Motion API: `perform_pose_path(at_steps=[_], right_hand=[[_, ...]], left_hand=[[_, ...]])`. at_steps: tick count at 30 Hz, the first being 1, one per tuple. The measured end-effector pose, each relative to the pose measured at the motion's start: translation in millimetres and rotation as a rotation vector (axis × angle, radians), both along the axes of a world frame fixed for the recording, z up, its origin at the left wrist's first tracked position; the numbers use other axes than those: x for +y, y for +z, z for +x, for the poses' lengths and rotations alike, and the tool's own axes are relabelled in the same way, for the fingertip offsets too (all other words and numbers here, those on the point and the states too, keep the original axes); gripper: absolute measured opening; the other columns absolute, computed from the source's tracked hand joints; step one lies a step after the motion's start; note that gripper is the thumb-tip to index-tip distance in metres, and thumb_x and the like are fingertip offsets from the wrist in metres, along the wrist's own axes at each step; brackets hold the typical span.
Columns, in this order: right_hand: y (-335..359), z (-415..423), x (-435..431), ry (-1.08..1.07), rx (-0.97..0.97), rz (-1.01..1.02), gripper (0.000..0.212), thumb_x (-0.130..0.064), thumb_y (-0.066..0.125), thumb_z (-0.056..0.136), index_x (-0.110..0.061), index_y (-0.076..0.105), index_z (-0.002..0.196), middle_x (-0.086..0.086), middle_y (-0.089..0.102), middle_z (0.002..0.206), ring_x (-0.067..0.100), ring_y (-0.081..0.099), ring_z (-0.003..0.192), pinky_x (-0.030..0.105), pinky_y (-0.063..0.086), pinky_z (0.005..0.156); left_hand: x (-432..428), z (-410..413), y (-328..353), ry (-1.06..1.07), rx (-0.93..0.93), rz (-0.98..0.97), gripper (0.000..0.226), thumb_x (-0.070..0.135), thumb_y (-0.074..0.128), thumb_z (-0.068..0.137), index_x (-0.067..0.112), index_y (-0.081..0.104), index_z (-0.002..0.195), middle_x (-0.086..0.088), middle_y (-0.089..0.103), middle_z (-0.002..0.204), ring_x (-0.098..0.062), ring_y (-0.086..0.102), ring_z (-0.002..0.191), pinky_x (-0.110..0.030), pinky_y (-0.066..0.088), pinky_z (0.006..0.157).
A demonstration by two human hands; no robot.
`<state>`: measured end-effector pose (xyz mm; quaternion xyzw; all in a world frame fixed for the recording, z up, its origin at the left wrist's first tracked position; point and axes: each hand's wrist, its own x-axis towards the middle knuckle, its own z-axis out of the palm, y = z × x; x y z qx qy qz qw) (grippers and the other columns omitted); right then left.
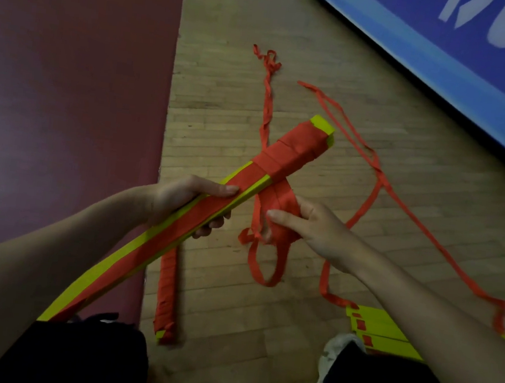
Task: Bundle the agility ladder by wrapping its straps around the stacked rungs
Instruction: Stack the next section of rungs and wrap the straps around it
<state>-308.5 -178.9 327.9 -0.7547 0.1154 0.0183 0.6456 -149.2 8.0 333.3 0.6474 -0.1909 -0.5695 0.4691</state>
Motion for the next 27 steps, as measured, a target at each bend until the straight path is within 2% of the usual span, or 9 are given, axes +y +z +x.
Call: perform_pose_path(at_steps=[3,6,9,13,17,20,22,24,27], right_hand=[[-1,-1,0,0.023,0.022,-0.009,0.028,-0.017,0.055,0.096,0.006,0.056,0.110,0.010,0.074,0.084,0.020,0.072,0.074,0.030,0.051,0.064],[0,-2,-1,0.028,0.037,0.036,0.016,-0.017,0.056,0.095,-0.002,0.060,0.095,0.009,0.071,0.073,0.018,0.068,0.062,0.026,0.052,0.057],[2,-1,-1,0.046,0.060,0.001,0.017,-0.016,0.056,0.095,-0.007,0.063,0.082,0.007,0.068,0.067,0.014,0.065,0.059,0.023,0.050,0.056],[10,-3,-1,0.089,0.112,-0.010,0.017,-0.018,0.060,0.093,-0.003,0.067,0.089,0.009,0.071,0.070,0.016,0.069,0.064,0.023,0.053,0.059],[8,0,4,0.024,0.062,-0.004,0.016,-0.015,0.058,0.094,-0.001,0.064,0.090,0.015,0.069,0.072,0.019,0.069,0.062,0.024,0.053,0.058],[6,3,11,-0.056,0.044,0.028,0.018,-0.015,0.058,0.095,0.001,0.063,0.090,0.010,0.065,0.066,0.016,0.064,0.052,0.026,0.054,0.054],[6,5,15,-0.085,0.033,-0.075,0.020,-0.019,0.057,0.096,-0.002,0.065,0.089,0.001,0.063,0.058,0.009,0.056,0.044,0.021,0.048,0.048],[5,7,20,-0.107,0.033,-0.192,0.023,-0.022,0.055,0.097,-0.007,0.066,0.083,-0.005,0.059,0.052,0.004,0.051,0.042,0.017,0.041,0.045],[1,13,28,-0.160,0.054,-0.305,0.032,-0.030,0.050,0.100,-0.021,0.055,0.070,-0.010,0.057,0.050,0.011,0.061,0.060,0.027,0.050,0.064]], left_hand=[[1,0,0,0.005,-0.005,-0.029,0.050,0.051,0.075,0.069,0.005,0.063,0.082,-0.013,0.055,0.071,-0.025,0.049,0.060,-0.029,0.043,0.052],[2,1,1,0.032,-0.022,-0.027,0.048,0.049,0.071,0.073,0.004,0.061,0.085,-0.014,0.055,0.073,-0.026,0.049,0.062,-0.029,0.043,0.052],[1,-4,3,0.020,-0.042,-0.009,0.044,0.045,0.067,0.078,0.004,0.059,0.087,-0.012,0.056,0.073,-0.025,0.050,0.061,-0.030,0.043,0.055],[-2,-9,4,0.038,-0.112,0.040,0.042,0.043,0.063,0.079,0.003,0.059,0.087,-0.010,0.058,0.070,-0.022,0.053,0.059,-0.032,0.043,0.059],[-11,-15,0,0.102,-0.338,0.022,0.032,0.039,0.064,0.086,0.007,0.061,0.087,-0.013,0.062,0.069,-0.027,0.056,0.062,-0.032,0.045,0.060],[-18,-24,-3,0.139,-0.464,0.030,0.028,0.036,0.062,0.091,0.008,0.060,0.092,-0.011,0.060,0.064,-0.024,0.054,0.053,-0.028,0.044,0.051],[-20,-27,-5,0.149,-0.549,0.053,0.031,0.037,0.060,0.092,0.006,0.059,0.093,-0.010,0.059,0.063,-0.023,0.054,0.050,-0.028,0.045,0.049],[-19,-28,-6,0.112,-0.696,0.096,0.035,0.042,0.057,0.093,0.008,0.059,0.094,-0.006,0.061,0.065,-0.021,0.057,0.051,-0.034,0.048,0.053],[-16,-34,-4,0.001,-1.036,0.250,0.036,0.055,0.047,0.093,0.020,0.053,0.090,-0.005,0.067,0.081,-0.025,0.065,0.073,-0.038,0.048,0.068]])
